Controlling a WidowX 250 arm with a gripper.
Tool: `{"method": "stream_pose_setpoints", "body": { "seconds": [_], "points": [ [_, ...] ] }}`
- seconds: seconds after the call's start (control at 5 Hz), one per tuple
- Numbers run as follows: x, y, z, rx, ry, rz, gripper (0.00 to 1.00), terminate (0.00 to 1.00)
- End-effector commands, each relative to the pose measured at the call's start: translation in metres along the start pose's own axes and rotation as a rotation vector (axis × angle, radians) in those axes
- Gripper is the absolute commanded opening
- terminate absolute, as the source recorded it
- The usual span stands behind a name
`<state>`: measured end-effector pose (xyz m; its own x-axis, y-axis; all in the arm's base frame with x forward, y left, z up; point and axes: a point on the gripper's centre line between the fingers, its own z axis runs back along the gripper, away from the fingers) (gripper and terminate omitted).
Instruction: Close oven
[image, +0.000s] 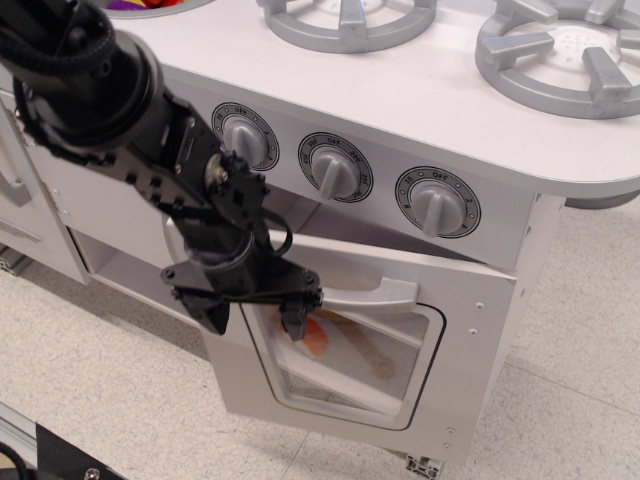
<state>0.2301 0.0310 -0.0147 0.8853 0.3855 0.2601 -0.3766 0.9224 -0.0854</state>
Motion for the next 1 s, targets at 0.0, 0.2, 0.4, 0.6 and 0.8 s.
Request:
{"method": "stream_pose_setpoints", "body": {
  "seconds": [0.0,0.2,0.4,0.6,0.8],
  "points": [
    [0.029,0.001,-0.003,0.019,-0.053,0.044,1.0,0.0],
    [0.038,-0.002,-0.003,0.017,-0.055,0.062,1.0,0.0],
    [0.046,-0.005,-0.002,0.021,-0.07,0.075,1.0,0.0],
    [0.047,-0.005,0.003,0.006,-0.077,0.08,1.0,0.0],
    [0.038,-0.002,0.012,0.0,-0.06,0.057,1.0,0.0]
  ]
}}
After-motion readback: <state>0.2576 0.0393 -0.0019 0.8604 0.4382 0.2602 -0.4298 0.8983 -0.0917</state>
